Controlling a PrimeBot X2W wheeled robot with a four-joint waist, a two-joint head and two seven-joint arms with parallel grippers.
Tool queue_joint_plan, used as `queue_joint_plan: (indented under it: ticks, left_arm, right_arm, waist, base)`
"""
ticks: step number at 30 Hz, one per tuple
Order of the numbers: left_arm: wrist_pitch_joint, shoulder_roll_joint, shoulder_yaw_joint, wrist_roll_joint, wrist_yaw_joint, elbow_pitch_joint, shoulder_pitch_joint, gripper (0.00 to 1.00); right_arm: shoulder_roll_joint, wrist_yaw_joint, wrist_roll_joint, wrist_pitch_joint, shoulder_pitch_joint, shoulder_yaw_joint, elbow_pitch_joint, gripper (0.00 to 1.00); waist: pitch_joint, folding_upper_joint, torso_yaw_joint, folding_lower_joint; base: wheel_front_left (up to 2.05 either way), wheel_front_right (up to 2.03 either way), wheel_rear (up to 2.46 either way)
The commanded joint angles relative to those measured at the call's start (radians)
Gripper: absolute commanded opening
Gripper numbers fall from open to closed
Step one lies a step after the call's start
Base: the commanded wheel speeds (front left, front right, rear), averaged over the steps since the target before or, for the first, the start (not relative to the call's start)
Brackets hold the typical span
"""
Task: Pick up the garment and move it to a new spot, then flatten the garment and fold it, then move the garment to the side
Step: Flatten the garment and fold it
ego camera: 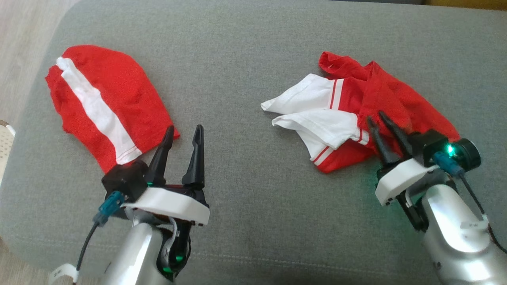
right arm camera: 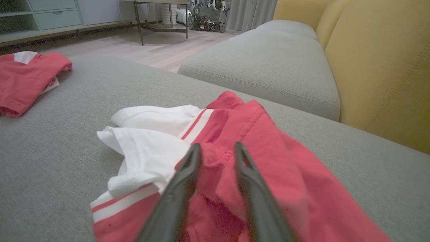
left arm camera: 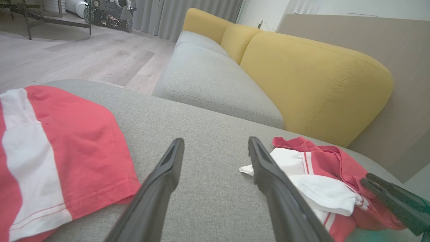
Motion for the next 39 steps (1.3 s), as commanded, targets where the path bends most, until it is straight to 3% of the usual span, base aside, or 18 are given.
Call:
queue_joint_plan:
  ticks: [1, 11, 19, 23, 27, 35, 39]
  left_arm:
    - [-0.005, 0.003, 0.024, -0.005, 0.003, -0.028, -0.037, 1.00]
    - [-0.005, 0.003, 0.030, -0.021, 0.007, -0.019, -0.029, 1.00]
    - [-0.005, 0.003, 0.035, -0.038, 0.006, -0.012, -0.012, 1.00]
    - [-0.005, 0.003, 0.046, -0.046, 0.013, -0.018, 0.007, 1.00]
    - [-0.005, 0.003, 0.062, -0.047, 0.021, -0.031, 0.021, 1.00]
    - [-0.005, 0.003, 0.064, -0.033, 0.017, -0.033, 0.017, 1.00]
    - [-0.005, 0.003, 0.047, -0.016, 0.011, -0.023, -0.002, 1.00]
  right_arm:
    - [-0.006, -0.001, 0.009, -0.010, -0.036, 0.017, -0.022, 0.00]
    - [0.018, -0.001, 0.115, 0.004, -0.157, 0.077, -0.066, 0.00]
    - [0.109, -0.001, 0.308, -0.015, -0.444, 0.076, -0.135, 0.00]
    - [0.133, -0.001, 0.379, -0.056, -0.565, -0.047, -0.134, 0.00]
    - [0.105, -0.001, 0.370, -0.077, -0.583, -0.214, -0.108, 0.00]
    - [-0.015, -0.001, 0.320, -0.052, -0.319, -0.491, 0.044, 0.00]
    - [-0.041, -0.001, 0.268, -0.068, -0.157, -0.707, 0.163, 0.00]
  waist:
    - [-0.004, 0.0000, 0.001, 0.0000]
    - [-0.038, 0.0000, -0.012, 0.0000]
    - [-0.093, 0.0000, -0.021, 0.0000]
    - [-0.111, 0.0000, -0.023, 0.0000]
    - [-0.113, 0.0000, -0.030, 0.0000]
    - [-0.075, 0.0000, -0.060, 0.0000]
    - [-0.047, 0.0000, -0.086, 0.0000]
  base:
    - [0.00, 0.00, 0.00]
    - [0.00, 0.00, 0.00]
    - [0.00, 0.00, 0.00]
    - [0.00, 0.00, 0.00]
    - [0.00, 0.00, 0.00]
    - [0.00, 0.00, 0.00]
    - [0.00, 0.00, 0.00]
